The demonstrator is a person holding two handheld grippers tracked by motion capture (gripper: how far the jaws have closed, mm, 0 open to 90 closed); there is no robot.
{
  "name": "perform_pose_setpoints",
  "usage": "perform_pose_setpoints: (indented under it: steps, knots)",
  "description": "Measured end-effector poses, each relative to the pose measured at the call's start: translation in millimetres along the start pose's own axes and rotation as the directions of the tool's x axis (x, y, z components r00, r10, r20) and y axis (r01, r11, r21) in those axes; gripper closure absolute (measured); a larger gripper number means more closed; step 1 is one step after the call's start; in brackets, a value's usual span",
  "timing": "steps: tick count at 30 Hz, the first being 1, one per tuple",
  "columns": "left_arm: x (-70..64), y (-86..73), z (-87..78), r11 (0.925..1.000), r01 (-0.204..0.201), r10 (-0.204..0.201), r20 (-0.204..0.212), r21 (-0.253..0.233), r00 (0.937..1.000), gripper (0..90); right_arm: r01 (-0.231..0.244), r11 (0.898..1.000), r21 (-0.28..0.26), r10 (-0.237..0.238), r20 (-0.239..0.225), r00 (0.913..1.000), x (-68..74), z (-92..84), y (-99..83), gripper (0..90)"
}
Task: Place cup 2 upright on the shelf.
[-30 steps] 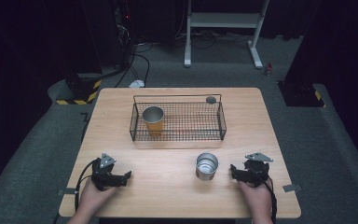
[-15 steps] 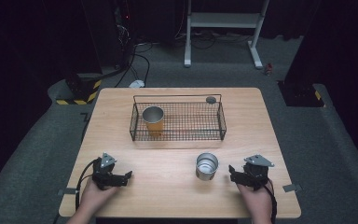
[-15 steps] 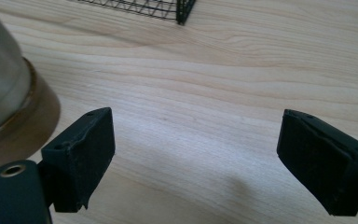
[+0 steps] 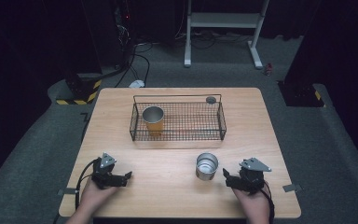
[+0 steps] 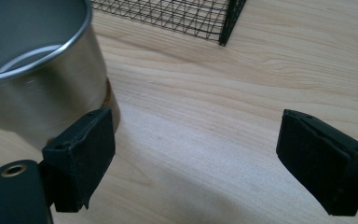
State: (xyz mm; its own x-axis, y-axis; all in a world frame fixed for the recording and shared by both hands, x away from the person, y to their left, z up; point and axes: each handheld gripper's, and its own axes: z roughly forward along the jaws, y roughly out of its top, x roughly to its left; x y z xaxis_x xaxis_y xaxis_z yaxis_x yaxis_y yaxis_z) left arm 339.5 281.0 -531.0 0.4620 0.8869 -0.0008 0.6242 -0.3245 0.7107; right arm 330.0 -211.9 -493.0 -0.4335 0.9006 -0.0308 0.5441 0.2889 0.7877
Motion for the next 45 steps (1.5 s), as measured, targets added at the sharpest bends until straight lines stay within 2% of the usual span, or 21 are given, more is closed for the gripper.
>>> perform_pose_setpoints:
  steps: [5,9,12,16,17,20,21,22,23,31,36,37,39,45]
  knots:
    - [0.1,0.1,0.1,1.0000,-0.003,0.003,-0.002,-0.001,1.0000,0.8,-0.016,1.000,-0.009,0.015,-0.030,0.9994,3.4,-7.0,-3.2,11.9]
    - [0.2,0.1,0.0,1.0000,-0.004,0.004,-0.001,0.001,1.0000,0.8,-0.002,1.000,-0.009,0.001,-0.050,0.9988,7.2,-8.8,-3.9,11.6]
    - [0.2,0.1,0.0,1.0000,-0.003,0.003,-0.001,0.001,1.0000,0.8,-0.013,1.000,-0.021,0.011,-0.087,0.9961,11.8,-11.7,-5.3,11.3]
    - [0.3,0.9,0.9,1.0000,-0.007,0.007,-0.006,0.001,1.0000,0.5,-0.015,1.000,-0.026,0.013,-0.098,0.9951,17.5,-11.2,-6.6,11.3]
    - [0.6,1.1,0.9,0.9999,-0.012,0.012,-0.007,0.001,0.9999,0.4,-0.001,1.000,-0.026,-0.002,-0.112,0.9937,21.3,-10.3,-6.7,10.9]
    - [0.5,1.1,0.9,0.9999,-0.012,0.012,-0.007,0.001,0.9999,0.4,0.001,0.999,-0.032,-0.005,-0.127,0.9919,26.8,-10.4,-6.0,10.5]
    - [0.6,1.1,0.9,0.9999,-0.013,0.013,-0.008,0.001,0.9999,0.4,0.022,0.999,-0.042,-0.027,-0.139,0.9900,33.0,-9.7,-4.2,10.2]
    - [0.6,1.1,0.9,0.9999,-0.013,0.013,-0.008,0.001,0.9999,0.4,0.022,0.999,-0.042,-0.027,-0.139,0.9900,33.0,-9.7,-4.2,10.2]
    - [0.2,1.0,0.9,1.0000,-0.008,0.008,-0.006,0.001,0.9999,0.5,0.045,0.998,-0.051,-0.052,-0.150,0.9873,40.7,-8.4,-1.7,10.0]
    - [-1.2,0.9,1.0,1.0000,-0.005,0.005,-0.012,-0.002,0.9999,0.7,0.068,0.995,-0.070,-0.078,-0.161,0.9839,58.0,2.0,6.1,9.9]
    - [-2.3,1.5,1.7,1.0000,0.005,-0.005,-0.011,0.001,0.9999,0.2,0.058,0.995,-0.084,-0.072,-0.166,0.9834,59.6,11.5,10.6,10.0]
    - [-2.6,1.7,1.9,1.0000,0.006,-0.006,-0.012,0.002,0.9999,0.2,0.041,0.996,-0.078,-0.053,-0.172,0.9837,60.4,13.1,11.3,10.0]
    - [-3.0,1.9,2.2,1.0000,0.007,-0.007,-0.015,0.001,0.9999,0.2,0.038,0.996,-0.080,-0.052,-0.182,0.9820,60.4,17.3,13.1,10.0]
    - [-3.3,1.9,2.4,1.0000,0.010,-0.010,-0.017,0.000,0.9998,0.2,0.047,0.995,-0.089,-0.062,-0.174,0.9828,64.2,25.4,17.2,10.1]
